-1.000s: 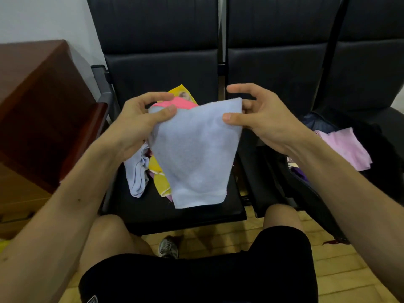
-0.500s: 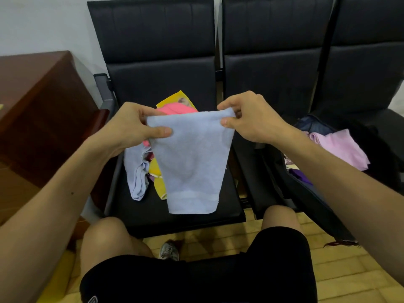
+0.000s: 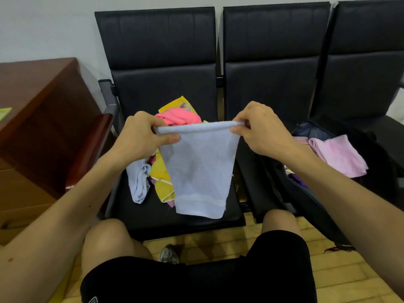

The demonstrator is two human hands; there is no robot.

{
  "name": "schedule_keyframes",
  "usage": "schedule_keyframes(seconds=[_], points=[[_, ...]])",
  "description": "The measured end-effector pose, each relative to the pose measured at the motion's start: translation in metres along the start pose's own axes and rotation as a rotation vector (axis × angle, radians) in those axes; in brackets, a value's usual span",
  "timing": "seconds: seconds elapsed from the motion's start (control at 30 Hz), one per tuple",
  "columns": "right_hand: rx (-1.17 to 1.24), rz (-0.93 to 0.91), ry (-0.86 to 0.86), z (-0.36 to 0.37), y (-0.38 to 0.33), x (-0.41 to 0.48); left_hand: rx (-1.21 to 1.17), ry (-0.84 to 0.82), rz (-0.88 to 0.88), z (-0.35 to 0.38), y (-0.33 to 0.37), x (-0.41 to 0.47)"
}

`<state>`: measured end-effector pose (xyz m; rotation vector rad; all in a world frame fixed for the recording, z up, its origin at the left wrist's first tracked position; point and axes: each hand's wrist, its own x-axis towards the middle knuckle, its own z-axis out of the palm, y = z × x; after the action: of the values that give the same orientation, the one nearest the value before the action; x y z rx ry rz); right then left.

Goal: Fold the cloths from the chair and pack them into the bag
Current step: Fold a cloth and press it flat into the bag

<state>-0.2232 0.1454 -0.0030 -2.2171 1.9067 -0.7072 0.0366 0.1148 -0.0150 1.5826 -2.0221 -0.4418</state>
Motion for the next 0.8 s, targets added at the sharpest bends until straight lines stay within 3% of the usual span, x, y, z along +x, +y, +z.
schedule_keyframes(seconds=[0.1,0.2,0.33,0.43,0.53,0.7,0.8], points=[[0.036,-0.003,-0.02,0.0,0.006,-0.005,-0.019,0.055,0.048,0.004,0.0,-0.006],[0.217,0.07,-0.118,0.0,0.013,-0.01,-0.05,0.091,0.115,0.007,-0.002,-0.012],[0.443,0.121,-0.206,0.01,0.03,-0.023,-0.497,-0.035,0.035,0.012,0.002,-0.026],[0.812,0.157,-0.233,0.017,0.037,-0.036,-0.694,-0.05,-0.007,0.026,0.007,-0.034],[1.292,0.218,-0.156,0.038,0.034,-0.056,-0.751,-0.01,-0.03,0.043,0.014,-0.033],[1.307,0.451,-0.467,0.119,0.025,-0.099,-0.677,-0.06,-0.04,0.059,0.023,-0.025],[1.502,0.543,-0.522,0.128,0.031,-0.107,-0.72,-0.07,-0.077,0.059,0.016,-0.023]])
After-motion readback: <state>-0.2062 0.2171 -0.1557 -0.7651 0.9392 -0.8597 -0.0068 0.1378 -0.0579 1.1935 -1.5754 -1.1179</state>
